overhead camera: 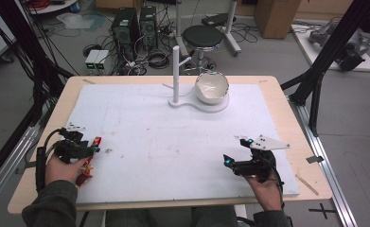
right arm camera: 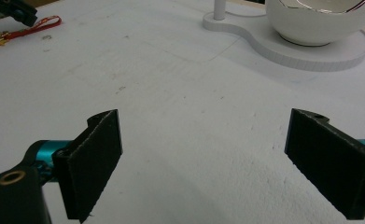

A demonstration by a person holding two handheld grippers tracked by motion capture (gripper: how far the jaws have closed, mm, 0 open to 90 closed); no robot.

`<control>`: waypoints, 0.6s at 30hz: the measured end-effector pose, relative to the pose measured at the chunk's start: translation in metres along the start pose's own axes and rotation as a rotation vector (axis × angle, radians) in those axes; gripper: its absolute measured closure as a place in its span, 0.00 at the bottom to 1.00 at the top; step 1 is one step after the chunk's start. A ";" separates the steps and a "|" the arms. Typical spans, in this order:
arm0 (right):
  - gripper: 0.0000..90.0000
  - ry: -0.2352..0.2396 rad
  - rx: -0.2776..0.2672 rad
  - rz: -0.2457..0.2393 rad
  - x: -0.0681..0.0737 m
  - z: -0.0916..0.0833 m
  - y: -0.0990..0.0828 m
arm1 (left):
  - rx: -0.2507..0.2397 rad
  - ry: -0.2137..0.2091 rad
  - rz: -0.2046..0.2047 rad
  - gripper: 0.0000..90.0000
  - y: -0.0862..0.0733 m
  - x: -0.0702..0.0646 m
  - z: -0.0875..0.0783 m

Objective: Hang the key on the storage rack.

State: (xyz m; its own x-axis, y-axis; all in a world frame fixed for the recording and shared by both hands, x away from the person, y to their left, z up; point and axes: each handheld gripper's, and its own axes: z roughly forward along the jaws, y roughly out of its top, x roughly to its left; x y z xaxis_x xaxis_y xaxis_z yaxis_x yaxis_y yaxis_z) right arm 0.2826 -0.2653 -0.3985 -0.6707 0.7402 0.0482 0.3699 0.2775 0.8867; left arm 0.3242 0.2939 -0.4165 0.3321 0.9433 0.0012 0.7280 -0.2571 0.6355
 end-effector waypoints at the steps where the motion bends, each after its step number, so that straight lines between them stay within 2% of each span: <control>1: 0.11 0.001 0.002 0.001 0.000 0.000 0.000 | 0.003 0.003 0.002 0.59 0.000 0.000 0.001; 7: 0.11 0.000 0.001 -0.001 0.000 0.000 0.000 | 0.023 0.007 -0.001 0.63 0.000 0.000 0.003; 18: 0.11 0.000 0.002 0.004 -0.001 -0.001 0.000 | 0.030 0.013 0.003 0.66 0.000 -0.002 0.004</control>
State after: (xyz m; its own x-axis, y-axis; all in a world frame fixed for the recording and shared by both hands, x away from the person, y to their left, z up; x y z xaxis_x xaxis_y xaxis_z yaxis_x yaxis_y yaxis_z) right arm 0.2822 -0.2665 -0.3980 -0.6697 0.7409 0.0516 0.3733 0.2758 0.8858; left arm 0.3257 0.2910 -0.4193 0.3267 0.9450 0.0137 0.7449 -0.2664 0.6117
